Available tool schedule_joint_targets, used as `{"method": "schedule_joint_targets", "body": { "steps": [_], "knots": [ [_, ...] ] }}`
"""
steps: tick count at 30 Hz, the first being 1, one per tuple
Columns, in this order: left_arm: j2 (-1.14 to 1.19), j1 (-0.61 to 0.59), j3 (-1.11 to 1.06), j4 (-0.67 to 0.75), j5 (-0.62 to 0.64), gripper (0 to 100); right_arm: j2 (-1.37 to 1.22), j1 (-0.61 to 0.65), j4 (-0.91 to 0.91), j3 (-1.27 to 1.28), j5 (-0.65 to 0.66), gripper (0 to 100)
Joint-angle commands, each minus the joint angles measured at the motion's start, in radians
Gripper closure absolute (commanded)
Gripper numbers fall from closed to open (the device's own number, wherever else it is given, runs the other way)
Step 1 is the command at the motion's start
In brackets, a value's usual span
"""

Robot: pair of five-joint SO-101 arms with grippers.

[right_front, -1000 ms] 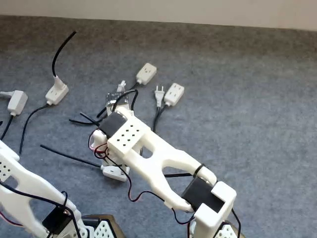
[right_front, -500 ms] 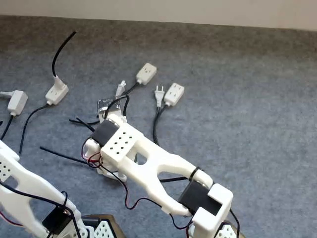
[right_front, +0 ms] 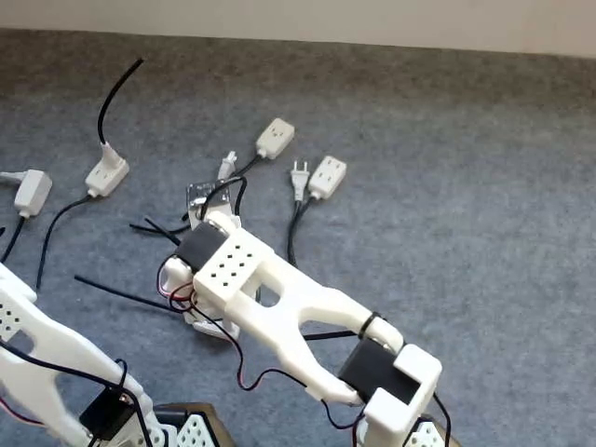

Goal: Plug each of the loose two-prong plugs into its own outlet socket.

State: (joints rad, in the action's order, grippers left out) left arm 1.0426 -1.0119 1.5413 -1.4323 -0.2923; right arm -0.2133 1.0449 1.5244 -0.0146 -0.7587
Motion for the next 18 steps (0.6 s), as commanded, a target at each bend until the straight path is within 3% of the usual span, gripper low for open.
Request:
{"method": "schedule_joint_targets", "body": {
  "steps": [1,18],
  "knots": [
    [-0.018,0.002,0.047,0.014,0.000,66,-0.024,-0.010,-0.073,0.090,0.029,99.3],
    [-0.021,0.002,0.047,0.014,0.000,66,-0.022,-0.013,-0.160,0.245,0.064,99.3]
  ]
}}
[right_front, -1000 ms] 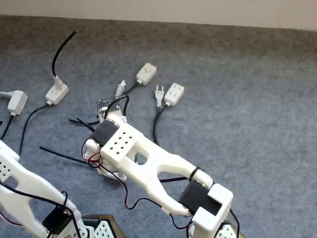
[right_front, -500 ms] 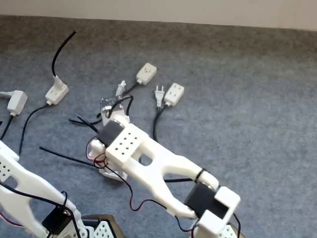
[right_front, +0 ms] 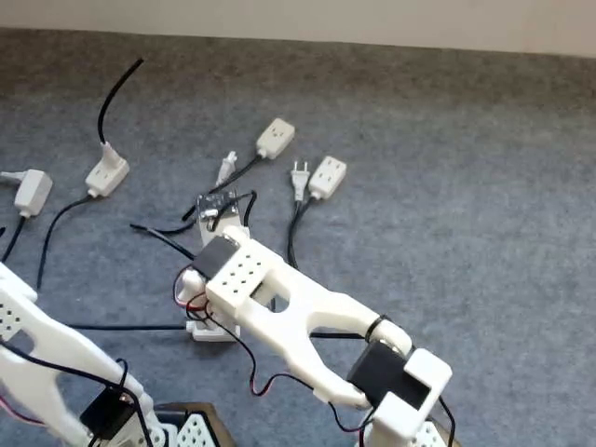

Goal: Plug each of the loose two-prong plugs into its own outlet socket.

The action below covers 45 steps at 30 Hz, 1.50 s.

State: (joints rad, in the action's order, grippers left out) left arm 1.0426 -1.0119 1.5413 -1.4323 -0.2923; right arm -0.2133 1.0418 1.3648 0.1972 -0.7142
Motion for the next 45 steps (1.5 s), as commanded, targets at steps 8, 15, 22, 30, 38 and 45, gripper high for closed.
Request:
{"method": "schedule_joint_targets", "body": {
  "steps": [8,15,22,30,38,45],
  "knots": [
    [-0.022,0.002,0.047,0.014,0.000,66,-0.019,-0.008,-0.001,0.030,0.077,98.4],
    [-0.022,0.004,0.047,0.012,0.000,66,-0.018,-0.010,0.130,-0.045,0.147,59.7],
    [-0.015,0.019,0.039,0.003,-0.043,66,-0.016,-0.016,0.343,-0.377,0.313,44.3],
    [-0.030,0.140,0.067,-0.327,-0.262,66,0.182,-0.228,0.400,-0.835,0.720,47.4],
    [-0.249,0.262,-0.197,-0.364,-0.275,78,0.461,-0.633,0.394,-0.481,0.723,90.2],
    [-0.750,0.544,-0.938,-0.359,-0.276,78,0.633,-0.848,0.096,0.114,0.856,92.5]
  ]
}}
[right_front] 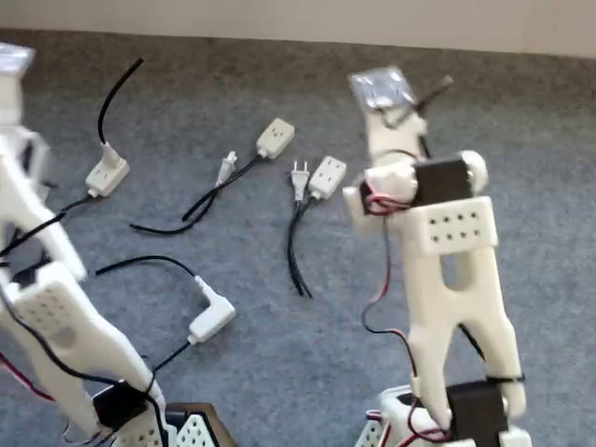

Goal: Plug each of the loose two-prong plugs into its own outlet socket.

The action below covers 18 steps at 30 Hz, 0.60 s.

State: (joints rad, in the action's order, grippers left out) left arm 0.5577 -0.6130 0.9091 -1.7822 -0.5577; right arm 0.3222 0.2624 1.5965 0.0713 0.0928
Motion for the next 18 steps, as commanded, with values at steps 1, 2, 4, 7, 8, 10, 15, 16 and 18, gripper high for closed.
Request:
{"method": "schedule_joint_targets", "body": {
  "steps": [1,2,4,7,8,10,15,16,18],
  "knots": [
    [-0.341,0.199,-0.406,-0.009,-0.011,78,0.125,-0.087,-0.202,0.340,0.055,92.5],
    [-0.420,0.260,-0.503,-0.009,-0.012,78,0.154,-0.105,-0.275,0.444,0.055,92.5],
    [-0.562,0.377,-0.693,-0.008,-0.017,78,0.222,-0.125,-0.410,0.642,0.055,92.5],
    [-0.751,0.542,-0.937,-0.002,-0.018,78,0.323,-0.117,-0.562,0.901,0.057,92.5],
    [-0.808,0.588,-1.015,0.017,-0.018,79,0.352,-0.110,-0.598,0.977,0.057,92.5],
    [-0.915,0.647,-1.179,0.092,-0.020,79,0.404,-0.101,-0.656,1.093,0.057,92.5],
    [-1.082,0.674,-1.601,0.354,-0.083,79,0.478,-0.107,-0.682,1.190,0.132,92.5],
    [-1.098,0.671,-1.669,0.397,-0.089,79,0.484,-0.105,-0.690,1.207,0.132,92.5],
    [-1.116,0.667,-1.764,0.459,-0.109,79,0.492,-0.105,-0.722,1.247,0.132,92.5]
  ]
}}
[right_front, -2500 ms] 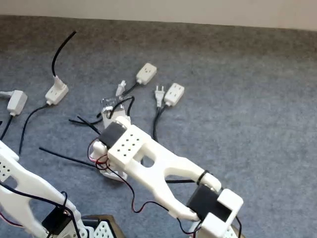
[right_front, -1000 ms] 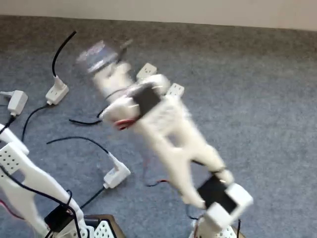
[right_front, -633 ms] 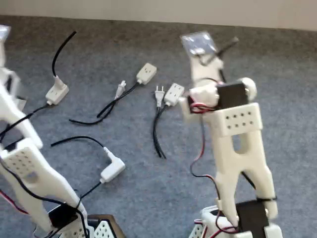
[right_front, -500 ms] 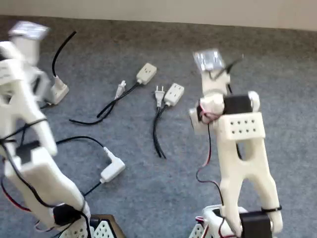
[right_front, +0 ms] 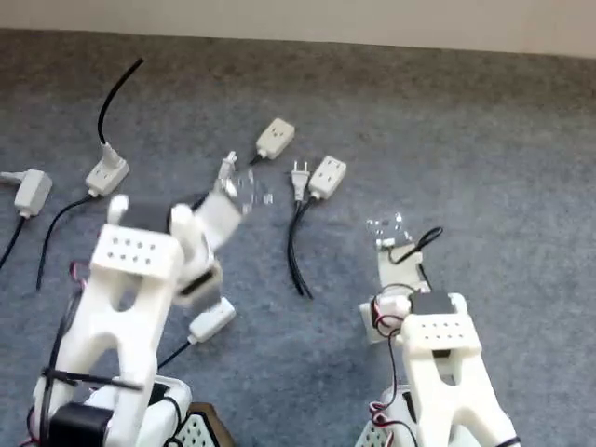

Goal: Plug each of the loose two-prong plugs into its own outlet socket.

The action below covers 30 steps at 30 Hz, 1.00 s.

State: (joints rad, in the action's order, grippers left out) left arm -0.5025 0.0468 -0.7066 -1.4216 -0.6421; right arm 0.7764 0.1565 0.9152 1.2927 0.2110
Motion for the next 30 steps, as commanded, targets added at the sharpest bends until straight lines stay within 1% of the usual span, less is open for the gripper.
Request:
{"method": "schedule_joint_targets", "body": {
  "steps": [1,6,15,17,19,20,21,24,27,30],
  "knots": [
    [-0.062,0.007,-0.177,0.114,-0.031,79,0.039,0.001,-0.058,0.039,0.014,92.5],
    [-0.071,0.010,-0.246,0.130,-0.031,79,0.036,0.004,-0.082,0.062,0.014,92.5],
    [-0.065,0.013,-0.418,0.390,-0.031,79,0.038,0.005,-0.084,0.065,0.014,92.5],
    [-0.065,0.013,-0.446,0.446,-0.032,85,0.035,0.005,-0.085,0.065,0.014,92.5],
    [-0.065,0.013,-0.452,0.476,-0.066,97,0.035,0.005,-0.085,0.065,0.014,92.5],
    [-0.065,0.013,-0.452,0.474,-0.092,100,0.035,0.005,-0.085,0.065,0.014,92.5],
    [-0.070,0.013,-0.452,0.474,-0.109,99,0.035,0.005,-0.087,0.065,0.014,92.5],
    [-0.073,-0.007,-0.429,0.468,-0.109,100,0.031,0.005,-0.122,0.068,0.014,92.5],
    [-0.073,-0.073,-0.334,0.393,-0.115,100,0.031,0.005,-0.125,0.084,0.014,92.5],
    [-0.068,-0.177,-0.177,0.307,-0.130,100,0.031,0.007,-0.125,0.087,0.014,92.5]
  ]
}}
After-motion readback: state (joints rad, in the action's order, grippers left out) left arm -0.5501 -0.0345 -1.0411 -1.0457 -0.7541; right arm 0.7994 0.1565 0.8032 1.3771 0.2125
